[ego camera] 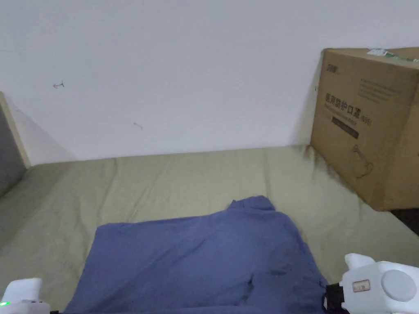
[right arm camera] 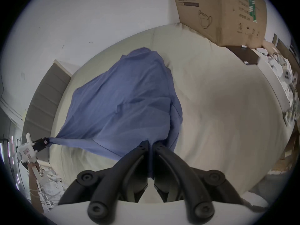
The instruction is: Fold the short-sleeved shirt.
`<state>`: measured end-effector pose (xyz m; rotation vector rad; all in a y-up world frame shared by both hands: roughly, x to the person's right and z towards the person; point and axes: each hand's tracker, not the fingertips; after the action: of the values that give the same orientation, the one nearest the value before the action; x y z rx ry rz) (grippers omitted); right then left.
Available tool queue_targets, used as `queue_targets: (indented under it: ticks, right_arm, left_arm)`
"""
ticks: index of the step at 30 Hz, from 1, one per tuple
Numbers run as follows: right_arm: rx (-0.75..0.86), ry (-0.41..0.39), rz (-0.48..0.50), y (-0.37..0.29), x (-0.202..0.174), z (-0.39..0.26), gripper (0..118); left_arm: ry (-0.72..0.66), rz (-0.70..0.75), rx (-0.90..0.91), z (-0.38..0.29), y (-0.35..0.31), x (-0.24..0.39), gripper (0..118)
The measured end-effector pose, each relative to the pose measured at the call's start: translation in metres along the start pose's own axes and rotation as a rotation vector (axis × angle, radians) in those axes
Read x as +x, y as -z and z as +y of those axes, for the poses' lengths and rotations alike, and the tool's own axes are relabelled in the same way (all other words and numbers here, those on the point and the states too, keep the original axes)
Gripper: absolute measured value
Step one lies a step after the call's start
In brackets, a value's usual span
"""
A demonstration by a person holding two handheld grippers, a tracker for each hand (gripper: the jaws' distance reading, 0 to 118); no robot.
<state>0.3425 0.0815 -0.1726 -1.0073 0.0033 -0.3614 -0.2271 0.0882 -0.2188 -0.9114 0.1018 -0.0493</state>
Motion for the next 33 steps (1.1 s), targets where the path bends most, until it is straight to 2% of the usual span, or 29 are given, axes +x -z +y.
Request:
queue_targets:
  ticks: [2, 4, 5, 6, 10, 11, 12, 13, 14, 15, 16, 19, 20, 21, 22, 23, 24, 25, 26, 27, 29, 32, 33]
  right_arm:
    - [-0.020, 0.009, 0.012, -0.005, 0.008, -0.030, 4]
    - [-0.053, 0.064, 0.060, -0.011, 0.004, -0.060, 4]
    - [-0.061, 0.078, 0.046, -0.007, 0.005, -0.069, 4]
    - [-0.084, 0.097, 0.021, -0.004, 0.006, -0.077, 4]
    - [-0.067, 0.123, 0.040, -0.002, 0.020, -0.088, 4]
    - [-0.051, 0.111, 0.049, -0.001, 0.022, -0.085, 4]
    - [-0.032, 0.086, 0.040, -0.003, 0.019, -0.084, 7]
    - [-0.023, 0.059, 0.012, -0.004, 0.015, -0.082, 21]
    - [-0.023, 0.028, -0.031, -0.007, 0.010, -0.081, 61]
    - [-0.019, -0.017, -0.078, -0.009, 0.006, -0.081, 86]
    - [-0.006, -0.058, -0.093, -0.012, 0.002, -0.082, 93]
    - [0.039, -0.104, -0.085, -0.029, 0.000, -0.084, 93]
    - [0.051, -0.105, -0.083, -0.034, -0.001, -0.086, 92]
    - [0.093, -0.109, -0.050, -0.041, -0.002, -0.089, 88]
    - [0.118, -0.107, -0.034, -0.049, -0.004, -0.093, 77]
    - [0.148, -0.099, -0.026, -0.057, -0.008, -0.099, 56]
    - [0.167, -0.089, -0.023, -0.061, -0.011, -0.105, 47]
    - [0.149, -0.096, -0.030, -0.063, -0.013, -0.111, 47]
    - [0.144, -0.098, -0.035, -0.060, -0.014, -0.115, 10]
    - [0.134, -0.099, -0.034, -0.061, -0.018, -0.123, 5]
    - [0.098, -0.127, -0.033, -0.055, -0.020, -0.132, 5]
    - [0.072, -0.118, -0.047, -0.048, -0.018, -0.137, 5]
    - [0.056, -0.086, -0.034, -0.047, -0.016, -0.137, 5]
  left_arm:
    - [0.026, 0.013, -0.029, -0.029, -0.003, -0.002, 2]
    - [0.078, 0.072, -0.035, -0.051, -0.006, -0.004, 2]
    - [0.095, 0.071, -0.056, -0.059, -0.006, -0.002, 2]
    - [0.079, 0.057, -0.064, -0.065, -0.007, -0.004, 2]
    - [0.025, 0.013, -0.038, -0.081, -0.016, -0.015, 3]
    - [0.009, 0.005, -0.035, -0.081, -0.015, -0.018, 6]
    - [-0.022, 0.006, -0.033, -0.079, -0.014, -0.021, 16]
    - [-0.073, 0.024, -0.037, -0.078, -0.018, -0.020, 39]
    - [-0.105, 0.051, -0.043, -0.077, -0.021, -0.022, 79]
    - [-0.132, 0.044, -0.030, -0.078, -0.025, -0.027, 101]
    - [-0.165, 0.011, -0.002, -0.081, -0.030, -0.031, 109]
    - [-0.199, -0.042, 0.025, -0.088, -0.052, -0.032, 105]
    - [-0.198, -0.050, 0.026, -0.093, -0.056, -0.033, 97]
    - [-0.198, -0.066, 0.032, -0.097, -0.067, -0.030, 79]
    - [-0.198, -0.076, 0.050, -0.105, -0.073, -0.029, 47]
    - [-0.190, -0.075, 0.050, -0.111, -0.076, -0.028, 22]
    - [-0.175, -0.066, 0.042, -0.118, -0.077, -0.026, 11]
    - [-0.164, -0.046, 0.035, -0.124, -0.079, -0.019, 11]
    - [-0.153, -0.044, 0.044, -0.130, -0.078, -0.019, 1]
    - [-0.140, -0.040, 0.029, -0.135, -0.075, -0.021, 1]
    - [-0.167, -0.049, 0.000, -0.142, -0.067, -0.025, 0]
    - [-0.210, -0.073, 0.017, -0.143, -0.064, -0.033, 4]
    - [-0.212, -0.070, 0.020, -0.140, -0.064, -0.033, 20]
